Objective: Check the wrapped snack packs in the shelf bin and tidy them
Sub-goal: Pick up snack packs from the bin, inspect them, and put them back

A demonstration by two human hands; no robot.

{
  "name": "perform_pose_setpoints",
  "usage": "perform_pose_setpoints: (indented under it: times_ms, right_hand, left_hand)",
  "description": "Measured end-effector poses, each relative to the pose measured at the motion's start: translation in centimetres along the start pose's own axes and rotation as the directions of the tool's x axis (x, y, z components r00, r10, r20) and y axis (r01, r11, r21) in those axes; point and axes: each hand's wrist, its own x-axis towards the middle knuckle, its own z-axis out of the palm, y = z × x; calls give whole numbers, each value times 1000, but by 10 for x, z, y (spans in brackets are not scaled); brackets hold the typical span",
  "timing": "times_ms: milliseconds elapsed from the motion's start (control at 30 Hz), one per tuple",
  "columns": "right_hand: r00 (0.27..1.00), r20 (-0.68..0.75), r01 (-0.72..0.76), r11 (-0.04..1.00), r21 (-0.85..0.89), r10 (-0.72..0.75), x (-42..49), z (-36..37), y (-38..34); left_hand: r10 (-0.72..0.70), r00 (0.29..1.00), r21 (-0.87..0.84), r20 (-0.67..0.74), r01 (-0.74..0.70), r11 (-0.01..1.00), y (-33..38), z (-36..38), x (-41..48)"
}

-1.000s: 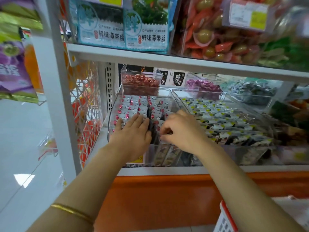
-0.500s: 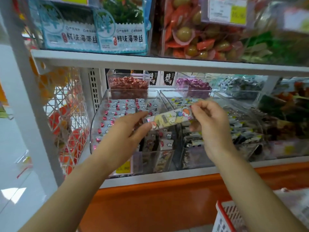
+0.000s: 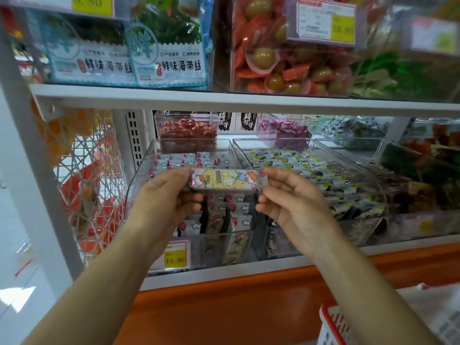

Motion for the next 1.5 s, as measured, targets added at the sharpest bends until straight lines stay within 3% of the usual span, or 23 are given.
perform_pose_setpoints:
  times_ms: [300,433,567,733,867,1000,1267,1367,1500]
  right_hand:
    - [994,-110,5,982,189,16,3,-7,-2]
    - [989,-123,89,995,47,-83,2,-8,-1]
    - [986,-75,144,988,-61,-149,1,-6,0]
    - [971,-34,214,930,-299,-235,4,-9,5]
    - [959,31,267,866,-422,-281,3,-9,6]
    - [967,40,244,865,-439,-252,2,-9,7]
    - [954,-82,220,857,-467,-289,2,-6,4]
    - [936,-88,242,806,-540,-340,1,-6,4]
    - [894,25,358,682,-638,-447,-3,-1,5]
  left_hand:
    - [11,984,27,177,-16,1000,2,5,-6]
    - [30,971,35,236,-40,999,4,6,-8]
    - [88,967,186,241,-135,973,3,6,-9]
    - [59,963,174,264,-107,979,3,3,-8]
    - [97,964,270,248,-165,949,2,2,-9]
    - [150,963,353,226,-224,908,4,2,-10]
    - [194,931,489,310,-331,807,6,4,-14]
    - [191,927,541,324,-347,766,4,8,-15]
    - [161,949,546,271,-289,787,0,10,-14]
